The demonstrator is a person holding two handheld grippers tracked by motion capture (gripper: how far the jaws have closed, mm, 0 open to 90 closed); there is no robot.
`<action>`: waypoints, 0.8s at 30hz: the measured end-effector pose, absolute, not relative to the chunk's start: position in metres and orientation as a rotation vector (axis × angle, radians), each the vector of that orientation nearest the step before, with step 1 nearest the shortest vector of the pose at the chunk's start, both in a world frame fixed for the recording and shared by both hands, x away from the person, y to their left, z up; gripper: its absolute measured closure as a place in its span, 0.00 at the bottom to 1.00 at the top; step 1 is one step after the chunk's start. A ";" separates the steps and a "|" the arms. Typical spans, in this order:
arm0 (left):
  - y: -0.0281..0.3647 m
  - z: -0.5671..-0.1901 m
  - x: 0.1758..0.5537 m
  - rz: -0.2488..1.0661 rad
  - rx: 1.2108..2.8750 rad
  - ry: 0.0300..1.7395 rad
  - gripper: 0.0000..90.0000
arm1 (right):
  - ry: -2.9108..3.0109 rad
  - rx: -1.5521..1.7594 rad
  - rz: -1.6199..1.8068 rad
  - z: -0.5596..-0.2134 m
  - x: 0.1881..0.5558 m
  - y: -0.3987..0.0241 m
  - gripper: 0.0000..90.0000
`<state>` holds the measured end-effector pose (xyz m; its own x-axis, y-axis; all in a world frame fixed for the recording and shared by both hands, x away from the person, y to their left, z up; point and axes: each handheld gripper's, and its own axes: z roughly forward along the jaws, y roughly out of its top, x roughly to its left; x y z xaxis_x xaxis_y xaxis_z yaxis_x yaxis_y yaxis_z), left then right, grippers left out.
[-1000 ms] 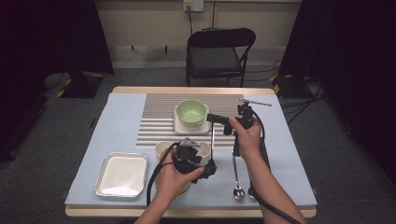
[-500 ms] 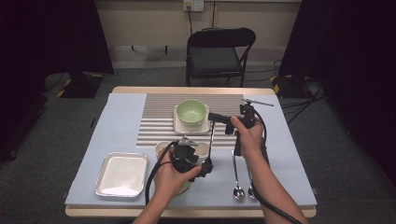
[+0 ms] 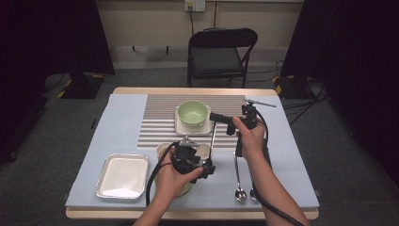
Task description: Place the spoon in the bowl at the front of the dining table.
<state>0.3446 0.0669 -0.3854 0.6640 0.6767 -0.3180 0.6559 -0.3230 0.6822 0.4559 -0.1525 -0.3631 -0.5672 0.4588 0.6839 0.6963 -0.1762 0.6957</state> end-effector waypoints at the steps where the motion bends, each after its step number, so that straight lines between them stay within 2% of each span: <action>1: 0.067 -0.386 0.345 0.032 2.047 1.032 0.34 | -1.876 -1.347 -1.827 -0.363 0.456 -0.152 1.00; 10: 0.075 -0.386 0.350 0.101 2.075 1.071 0.36 | -1.877 -1.347 -1.831 -0.362 0.456 -0.154 1.00; 24: 0.090 -0.384 0.355 0.136 2.056 1.099 0.38 | -1.864 -1.348 -1.846 -0.355 0.456 -0.156 1.00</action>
